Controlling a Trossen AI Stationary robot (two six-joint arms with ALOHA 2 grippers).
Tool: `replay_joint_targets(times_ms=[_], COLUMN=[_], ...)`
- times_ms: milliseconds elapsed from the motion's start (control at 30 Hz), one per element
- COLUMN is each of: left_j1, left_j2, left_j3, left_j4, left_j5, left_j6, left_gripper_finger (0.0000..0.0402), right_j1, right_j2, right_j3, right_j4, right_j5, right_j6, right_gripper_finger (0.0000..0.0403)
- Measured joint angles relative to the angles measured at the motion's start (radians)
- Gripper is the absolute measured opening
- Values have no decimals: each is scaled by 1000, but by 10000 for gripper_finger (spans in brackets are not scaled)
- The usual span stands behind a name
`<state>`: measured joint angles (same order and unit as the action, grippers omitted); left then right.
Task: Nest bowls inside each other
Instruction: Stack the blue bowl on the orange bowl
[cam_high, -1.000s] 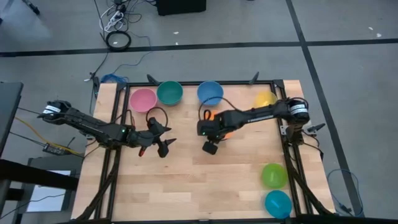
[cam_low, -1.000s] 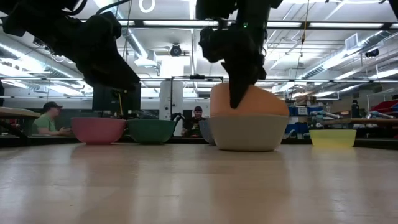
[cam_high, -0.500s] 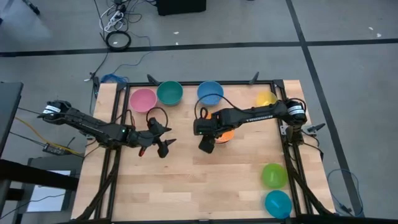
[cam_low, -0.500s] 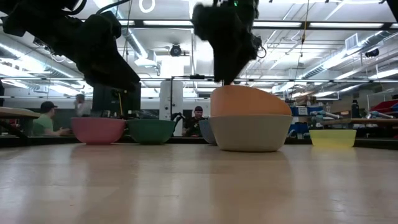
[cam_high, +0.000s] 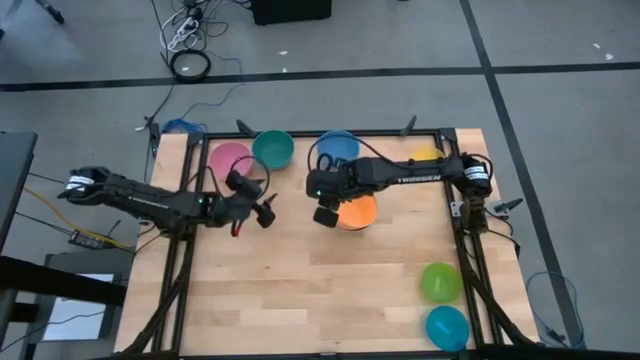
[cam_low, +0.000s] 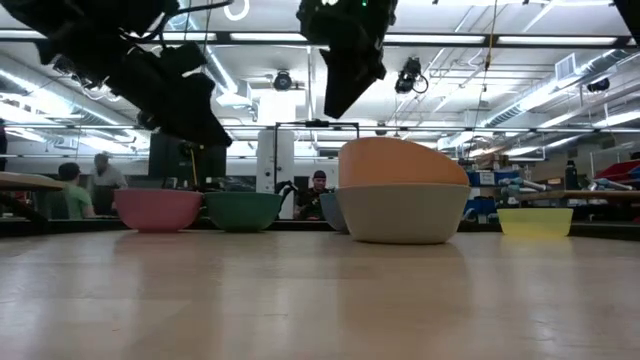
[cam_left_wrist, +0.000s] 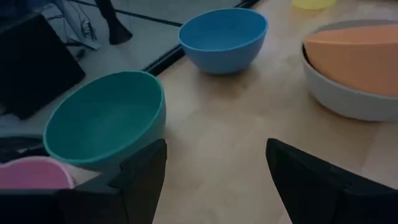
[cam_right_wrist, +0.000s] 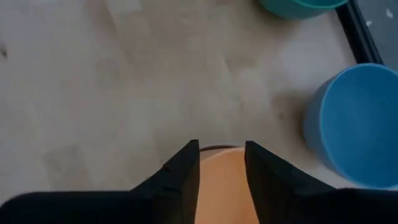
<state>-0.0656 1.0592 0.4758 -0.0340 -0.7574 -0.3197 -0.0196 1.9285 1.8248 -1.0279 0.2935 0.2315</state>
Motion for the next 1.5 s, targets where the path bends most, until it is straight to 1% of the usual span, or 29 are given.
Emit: replay_joint_targets(times_ms=[67, 167, 233, 367, 467, 567, 700, 767, 1100, 1333, 1500], left_j1=[27, 54, 64, 85, 115, 151, 187, 197, 211, 211, 211], left_j2=[0, 0, 0, 0, 0, 0, -2, -13, -50, -81, -102], left_j3=[22, 70, 123, 241, 333, 409, 466, 474, 481, 480, 480], left_j4=[-17, -49, -91, -242, -374, -515, -614, -635, -626, -626, -612], left_j5=[43, 103, 119, 124, 125, 131, 132, 134, 134, 135, 160], left_j6=[21, 52, 68, 125, 154, 159, 159, 160, 182, 182, 181], left_gripper_finger=[284, 284, 284, 284, 284, 284, 284, 284, 284, 284, 284], right_j1=[-36, -114, -165, -261, -312, -343, -368, -374, -409, -426, -449], right_j2=[0, 0, 0, 0, 0, 0, 0, 0, 0, 0, 0], right_j3=[0, -9, -22, -44, -61, -74, -103, -118, -190, -194, -194], right_j4=[-1, 7, 1, -6, -7, -11, -14, -14, 39, 52, 51], right_j5=[-8, -66, -97, -161, -213, -223, -276, -282, -302, -307, -309], right_j6=[-30, -52, -58, -69, -71, -94, -114, -128, -180, -188, -198], right_gripper_finger=[113, 126, 138, 160, 170, 172, 168, 166, 165, 164, 164])
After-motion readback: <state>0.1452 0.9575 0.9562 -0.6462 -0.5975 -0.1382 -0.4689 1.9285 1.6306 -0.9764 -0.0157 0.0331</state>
